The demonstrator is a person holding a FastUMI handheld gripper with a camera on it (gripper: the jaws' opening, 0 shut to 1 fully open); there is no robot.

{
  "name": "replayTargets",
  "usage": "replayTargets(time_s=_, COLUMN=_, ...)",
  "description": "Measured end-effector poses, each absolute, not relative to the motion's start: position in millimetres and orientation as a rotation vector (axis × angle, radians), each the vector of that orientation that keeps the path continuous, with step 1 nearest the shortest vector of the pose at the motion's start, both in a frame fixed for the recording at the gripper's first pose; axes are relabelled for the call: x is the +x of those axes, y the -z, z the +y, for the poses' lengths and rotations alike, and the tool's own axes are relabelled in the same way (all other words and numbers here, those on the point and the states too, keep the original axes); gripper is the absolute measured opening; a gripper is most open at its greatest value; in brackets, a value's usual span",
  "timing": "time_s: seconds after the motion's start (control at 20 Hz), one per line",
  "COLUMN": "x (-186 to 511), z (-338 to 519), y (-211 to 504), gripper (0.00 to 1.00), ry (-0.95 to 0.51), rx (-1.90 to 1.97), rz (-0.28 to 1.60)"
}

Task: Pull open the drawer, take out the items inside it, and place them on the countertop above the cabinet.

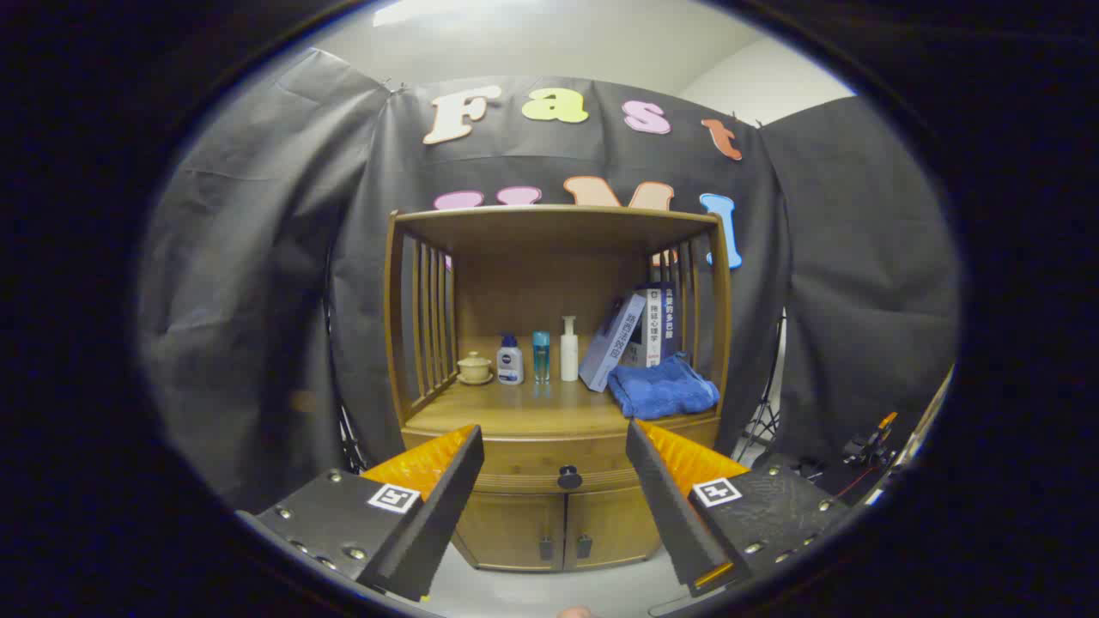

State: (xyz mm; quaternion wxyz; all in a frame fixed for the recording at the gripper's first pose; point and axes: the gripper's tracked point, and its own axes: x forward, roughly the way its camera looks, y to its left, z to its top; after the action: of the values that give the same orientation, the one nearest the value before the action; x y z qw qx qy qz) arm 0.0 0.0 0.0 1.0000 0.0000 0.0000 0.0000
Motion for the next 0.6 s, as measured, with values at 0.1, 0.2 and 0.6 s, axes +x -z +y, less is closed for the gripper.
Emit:
replayTargets(time_s=0.1, x=0, z=0, y=-1, gripper=1.0, ry=-0.007, rx=0.013, rz=-0.006)
replayTargets(time_s=0.2, x=-1, z=-4, y=-6, gripper=1.0, ry=0.001, rx=0.025, rz=-0.026)
replayTargets(time_s=0.6, x=-5, z=-14, y=-17, gripper=0.99, ry=0.03, rx=0.058, rz=-0.083)
